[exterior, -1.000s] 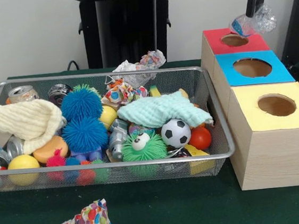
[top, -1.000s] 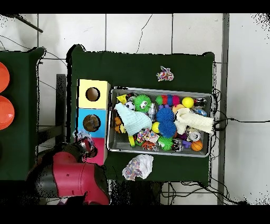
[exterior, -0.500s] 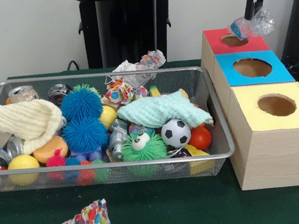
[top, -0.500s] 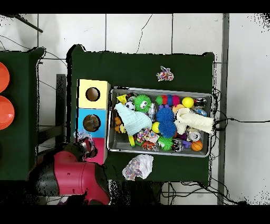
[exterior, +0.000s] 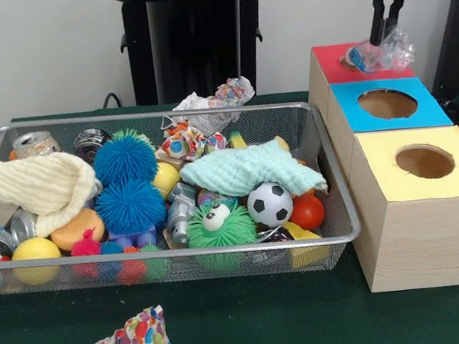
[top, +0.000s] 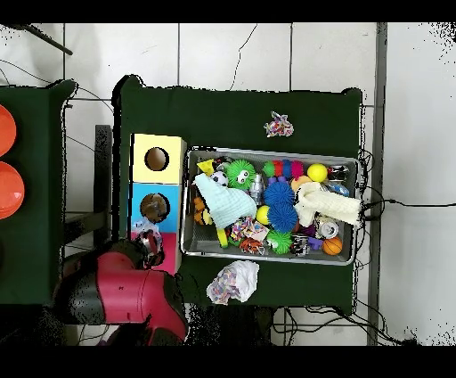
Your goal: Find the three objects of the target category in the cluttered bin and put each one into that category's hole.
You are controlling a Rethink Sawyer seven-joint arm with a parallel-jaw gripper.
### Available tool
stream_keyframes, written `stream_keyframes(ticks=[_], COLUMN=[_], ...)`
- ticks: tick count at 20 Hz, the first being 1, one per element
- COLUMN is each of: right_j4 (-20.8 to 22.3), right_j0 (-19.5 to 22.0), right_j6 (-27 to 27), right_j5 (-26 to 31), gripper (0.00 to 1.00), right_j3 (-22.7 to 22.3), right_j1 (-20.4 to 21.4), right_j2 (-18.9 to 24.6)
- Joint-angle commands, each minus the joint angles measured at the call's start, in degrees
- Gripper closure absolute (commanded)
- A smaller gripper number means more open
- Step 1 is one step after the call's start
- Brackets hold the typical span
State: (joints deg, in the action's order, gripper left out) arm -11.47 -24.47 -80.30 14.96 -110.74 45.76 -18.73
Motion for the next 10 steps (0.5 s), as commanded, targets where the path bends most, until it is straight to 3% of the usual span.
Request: stream_keyframes(ticks=[1,10], right_j4=[-2.26,-3.91], right_j0=[1.13,-1.63], right_j6=[-15.62,-16.51], right_j5=[-3.16,-0.60], gripper=[1.00,1.00], right_j3=[-0.99,0.95], right_j1=[-2.90,-3.86], right_j2=[3.77,1.54])
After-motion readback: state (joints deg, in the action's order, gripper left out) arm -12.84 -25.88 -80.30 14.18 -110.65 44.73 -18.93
